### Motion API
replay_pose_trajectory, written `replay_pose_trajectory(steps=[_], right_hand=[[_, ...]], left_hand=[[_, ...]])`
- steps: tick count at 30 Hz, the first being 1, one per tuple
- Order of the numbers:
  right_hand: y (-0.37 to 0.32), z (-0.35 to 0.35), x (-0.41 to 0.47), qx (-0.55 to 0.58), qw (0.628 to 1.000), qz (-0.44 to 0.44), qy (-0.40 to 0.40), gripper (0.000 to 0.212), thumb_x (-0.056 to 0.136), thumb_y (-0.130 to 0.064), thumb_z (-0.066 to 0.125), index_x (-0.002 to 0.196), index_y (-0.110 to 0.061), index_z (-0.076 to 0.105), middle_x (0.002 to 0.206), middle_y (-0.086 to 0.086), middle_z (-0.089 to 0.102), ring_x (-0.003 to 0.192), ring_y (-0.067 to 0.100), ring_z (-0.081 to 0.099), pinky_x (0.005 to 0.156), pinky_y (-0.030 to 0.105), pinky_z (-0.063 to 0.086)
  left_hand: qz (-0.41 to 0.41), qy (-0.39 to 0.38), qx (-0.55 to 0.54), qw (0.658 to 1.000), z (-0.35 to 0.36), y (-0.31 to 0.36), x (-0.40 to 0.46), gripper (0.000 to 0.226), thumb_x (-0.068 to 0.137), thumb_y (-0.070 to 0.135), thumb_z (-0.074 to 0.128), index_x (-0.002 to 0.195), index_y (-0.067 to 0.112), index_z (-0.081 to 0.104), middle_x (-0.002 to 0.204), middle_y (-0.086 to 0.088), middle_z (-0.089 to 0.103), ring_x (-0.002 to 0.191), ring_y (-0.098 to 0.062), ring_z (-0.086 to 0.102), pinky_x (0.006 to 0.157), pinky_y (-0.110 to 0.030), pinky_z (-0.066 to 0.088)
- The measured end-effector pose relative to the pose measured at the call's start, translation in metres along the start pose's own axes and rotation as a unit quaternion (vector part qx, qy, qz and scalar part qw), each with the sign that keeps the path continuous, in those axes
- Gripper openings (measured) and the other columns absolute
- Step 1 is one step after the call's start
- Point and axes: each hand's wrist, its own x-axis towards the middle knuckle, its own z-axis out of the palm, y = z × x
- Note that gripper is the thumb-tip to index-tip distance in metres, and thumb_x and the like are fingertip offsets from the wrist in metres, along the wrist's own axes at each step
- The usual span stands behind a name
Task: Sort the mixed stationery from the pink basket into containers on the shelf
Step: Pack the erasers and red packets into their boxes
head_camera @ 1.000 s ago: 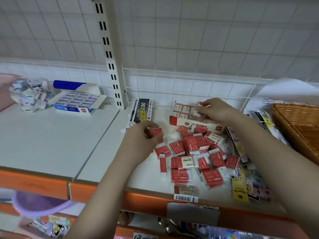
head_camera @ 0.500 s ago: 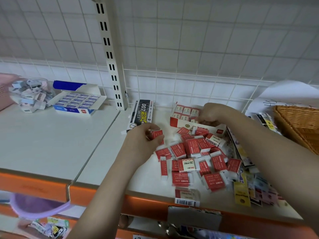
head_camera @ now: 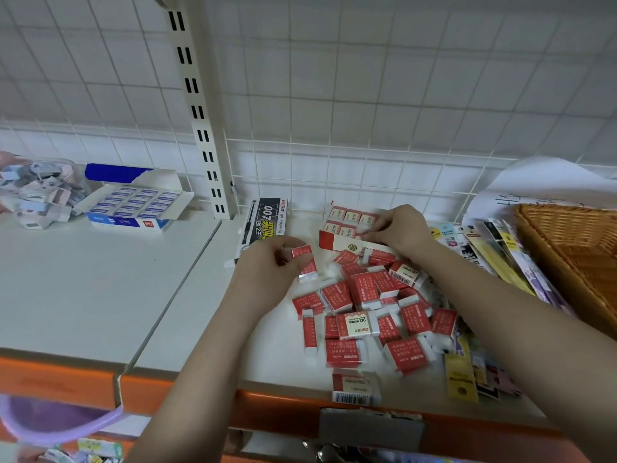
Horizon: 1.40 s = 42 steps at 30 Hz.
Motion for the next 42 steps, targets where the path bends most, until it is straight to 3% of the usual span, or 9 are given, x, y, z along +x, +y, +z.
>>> replay_pose_trajectory(steps=[3,9,13,19,23,29,32,38,42], right_hand=[[0.002,-0.005,0.001,0.0,1.0,0.0,-0.026,0.013,0.075,-0.017,0.078,0.085,-0.008,0.077,0.091,0.003,0.072,0.086,0.017,0.063,0.086,0.033,0.051],[-0.014,-0.026,-0.01,-0.086,0.996,-0.028,0.01,0.012,0.085,-0.011,0.063,0.076,-0.009,0.071,0.08,0.008,0.072,0.072,0.017,0.063,0.068,0.027,0.05],[-0.021,-0.043,-0.043,-0.146,0.989,-0.005,0.007,0.018,0.089,-0.027,0.061,0.089,-0.01,0.069,0.092,0.005,0.069,0.084,0.02,0.062,0.073,0.03,0.05],[-0.013,-0.044,-0.091,-0.199,0.978,0.062,-0.031,0.027,0.089,-0.039,0.06,0.103,-0.017,0.066,0.095,0.0,0.063,0.083,0.016,0.056,0.068,0.026,0.044],[-0.004,-0.032,-0.101,-0.166,0.984,0.064,-0.019,0.023,0.09,-0.031,0.059,0.108,-0.018,0.062,0.087,-0.004,0.055,0.077,0.013,0.052,0.061,0.022,0.039],[0.002,-0.02,-0.105,-0.116,0.99,0.071,0.027,0.031,0.091,-0.028,0.057,0.119,-0.015,0.058,0.115,0.005,0.063,0.102,0.021,0.059,0.079,0.031,0.048],[0.003,-0.02,-0.112,-0.105,0.99,0.069,0.066,0.033,0.089,-0.031,0.059,0.119,-0.016,0.06,0.113,0.004,0.065,0.101,0.021,0.06,0.079,0.033,0.051],[0.011,-0.03,-0.132,-0.02,0.985,0.06,0.161,0.033,0.085,-0.035,0.066,0.113,-0.017,0.065,0.089,-0.003,0.064,0.075,0.01,0.055,0.061,0.022,0.045],[0.018,-0.033,-0.139,0.021,0.977,0.053,0.204,0.028,0.082,-0.031,0.07,0.106,-0.017,0.067,0.077,-0.007,0.059,0.066,0.006,0.054,0.054,0.01,0.04]], left_hand=[[-0.001,-0.016,-0.018,1.0,0.0,0.0,0.007,0.019,0.087,0.025,0.065,0.106,0.023,0.068,0.077,-0.001,0.063,0.067,-0.011,0.058,0.06,-0.016,0.041],[-0.001,-0.064,-0.023,0.998,0.001,0.009,0.029,0.02,0.094,0.021,0.057,0.111,0.019,0.068,0.078,-0.005,0.067,0.067,-0.019,0.059,0.07,-0.04,0.055],[0.022,-0.102,-0.011,0.994,0.004,0.022,0.043,0.022,0.096,0.017,0.053,0.111,0.022,0.067,0.081,-0.004,0.067,0.063,-0.009,0.055,0.058,-0.011,0.046],[0.021,-0.121,-0.026,0.992,0.017,0.044,0.071,0.009,0.091,0.022,0.059,0.098,0.019,0.064,0.08,0.001,0.067,0.068,-0.011,0.061,0.077,-0.03,0.055],[0.06,-0.157,0.016,0.986,0.031,0.058,0.087,0.018,0.096,0.018,0.049,0.102,0.018,0.065,0.076,0.004,0.065,0.063,-0.011,0.057,0.063,-0.019,0.052],[0.13,-0.209,0.142,0.959,0.048,0.065,0.108,0.032,0.091,0.037,0.059,0.093,0.008,0.074,0.084,-0.005,0.07,0.068,-0.016,0.054,0.051,-0.011,0.037],[0.123,-0.227,0.2,0.945,0.06,0.07,0.117,0.036,0.09,0.041,0.059,0.095,0.008,0.074,0.088,-0.01,0.069,0.059,-0.008,0.052,0.045,-0.008,0.036],[0.134,-0.227,0.215,0.94,0.08,0.069,0.125,0.039,0.09,0.04,0.058,0.103,0.005,0.071,0.103,-0.008,0.068,0.079,-0.013,0.055,0.058,-0.014,0.036],[0.174,-0.229,0.187,0.94,0.083,0.062,0.124,0.033,0.09,0.035,0.06,0.087,0.005,0.074,0.068,-0.003,0.065,0.044,0.001,0.047,0.047,-0.008,0.034]])
